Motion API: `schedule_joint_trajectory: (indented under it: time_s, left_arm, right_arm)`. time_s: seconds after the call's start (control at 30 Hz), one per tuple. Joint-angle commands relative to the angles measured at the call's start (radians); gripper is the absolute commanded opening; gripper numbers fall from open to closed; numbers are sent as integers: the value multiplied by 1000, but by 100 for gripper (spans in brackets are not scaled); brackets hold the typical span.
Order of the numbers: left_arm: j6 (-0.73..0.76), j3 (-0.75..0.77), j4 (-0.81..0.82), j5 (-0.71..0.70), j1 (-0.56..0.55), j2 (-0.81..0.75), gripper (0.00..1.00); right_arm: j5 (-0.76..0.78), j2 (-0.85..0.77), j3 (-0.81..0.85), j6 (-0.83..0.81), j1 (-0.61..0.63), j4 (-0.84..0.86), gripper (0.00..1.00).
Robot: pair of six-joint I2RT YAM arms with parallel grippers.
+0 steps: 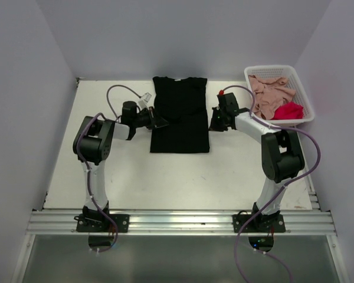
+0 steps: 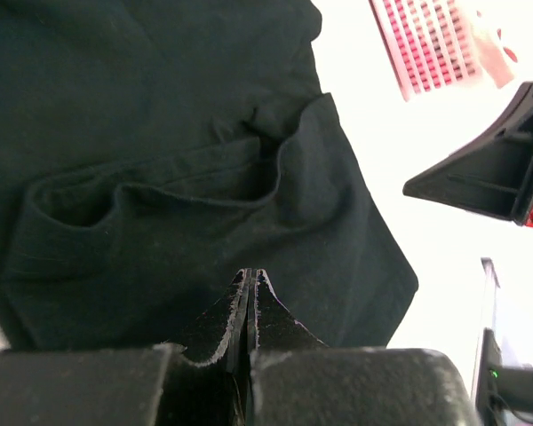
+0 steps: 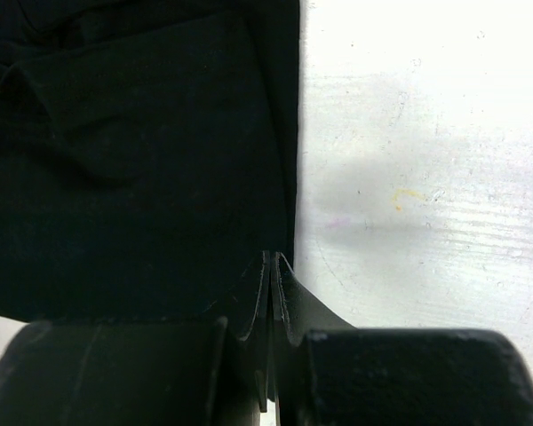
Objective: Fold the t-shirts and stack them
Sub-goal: Fold the folded rectangular tshirt in 1/3 of the way
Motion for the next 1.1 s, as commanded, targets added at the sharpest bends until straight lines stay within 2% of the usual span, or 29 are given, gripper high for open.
schedule_joint_trajectory:
  time_s: [0.0,0.33,0.63,0.83,0.93,1.03,1.07]
  left_arm:
    - [-35,40,116,94,4,60,0]
    - [-76,238,54,47,6,219,0]
    - [-196,309,141,12,15,253,0]
    - [-146,508,-136,-44,30,366,0]
    - [-136,553,-203,-42,42,411,0]
    - [-144,484,-112,-27,55,377,0]
    - [-156,450,-7,-21,58,354,0]
  right_arm:
    - [-2,-27,-8,0,-2,34,0]
    - [21,-36,-9,-9,-2,24,0]
    - [34,-29,-14,-15,-1,22,0]
    - [37,-36,-14,-15,-2,15,0]
    - [44,-47,-20,-20,-2,10,0]
    - [50,-59,-31,-20,-2,13,0]
    - [50,-62,-34,-20,-2,13,0]
